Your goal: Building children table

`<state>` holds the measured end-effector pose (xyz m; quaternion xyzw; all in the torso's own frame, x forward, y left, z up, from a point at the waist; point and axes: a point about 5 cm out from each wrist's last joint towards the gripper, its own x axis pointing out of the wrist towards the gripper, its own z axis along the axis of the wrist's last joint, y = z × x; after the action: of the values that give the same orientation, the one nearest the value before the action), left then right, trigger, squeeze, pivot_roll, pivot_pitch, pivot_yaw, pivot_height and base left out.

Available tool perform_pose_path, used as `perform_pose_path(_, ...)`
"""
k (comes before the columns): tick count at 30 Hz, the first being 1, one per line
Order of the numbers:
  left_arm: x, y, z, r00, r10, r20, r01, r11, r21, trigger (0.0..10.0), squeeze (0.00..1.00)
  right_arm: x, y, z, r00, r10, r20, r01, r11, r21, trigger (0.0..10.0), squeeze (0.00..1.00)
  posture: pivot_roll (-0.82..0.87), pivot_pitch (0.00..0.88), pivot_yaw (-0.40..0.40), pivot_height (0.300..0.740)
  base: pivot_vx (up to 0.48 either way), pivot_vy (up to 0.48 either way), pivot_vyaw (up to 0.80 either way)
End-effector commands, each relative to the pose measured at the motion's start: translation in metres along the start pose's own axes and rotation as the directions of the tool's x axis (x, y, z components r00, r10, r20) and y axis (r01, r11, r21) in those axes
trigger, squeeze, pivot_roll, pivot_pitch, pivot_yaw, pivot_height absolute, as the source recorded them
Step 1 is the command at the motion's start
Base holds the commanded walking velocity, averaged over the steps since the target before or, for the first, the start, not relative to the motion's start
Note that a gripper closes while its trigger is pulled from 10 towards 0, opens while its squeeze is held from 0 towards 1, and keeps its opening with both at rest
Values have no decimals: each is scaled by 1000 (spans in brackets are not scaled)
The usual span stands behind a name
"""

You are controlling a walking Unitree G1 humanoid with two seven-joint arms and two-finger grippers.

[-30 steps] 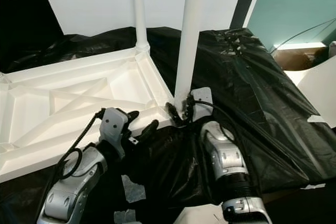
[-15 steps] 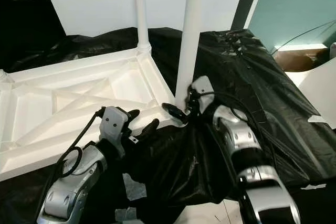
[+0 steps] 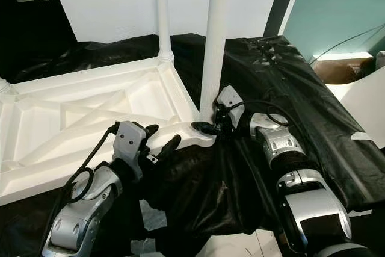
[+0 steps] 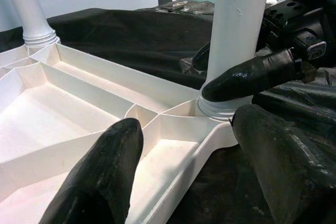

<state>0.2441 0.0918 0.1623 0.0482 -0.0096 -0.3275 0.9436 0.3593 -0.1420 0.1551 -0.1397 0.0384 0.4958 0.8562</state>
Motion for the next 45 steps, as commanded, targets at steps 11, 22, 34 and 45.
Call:
perform_pose_path(11, -2, -2, -4, 998, 61, -17, -61, 998, -15, 10000, 0, 7, 20, -26, 968, -246, -56, 252, 953, 169, 0, 0, 114, 47, -53, 740, 0, 0, 0)
perform_pose_path(22, -4, -5, -5, 999, 47, -24, -47, 999, -23, 10000, 0, 15, 50, -31, 777, -612, -148, 628, 738, 246, 0, 0, 107, 63, -44, 740, 0, 0, 0)
perform_pose_path(34, -3, -5, -4, 999, 35, -27, -35, 999, -20, 10000, 0, 15, 65, -24, 647, -739, -188, 752, 578, 317, 9961, 0, 105, 65, -31, 740, 0, 0, 0)
perform_pose_path(45, -3, -4, -3, 999, 35, -28, -35, 999, -20, 10000, 0, 12, 61, -12, 660, -742, -119, 730, 595, 337, 10000, 1000, 104, 63, -28, 740, 0, 0, 0)
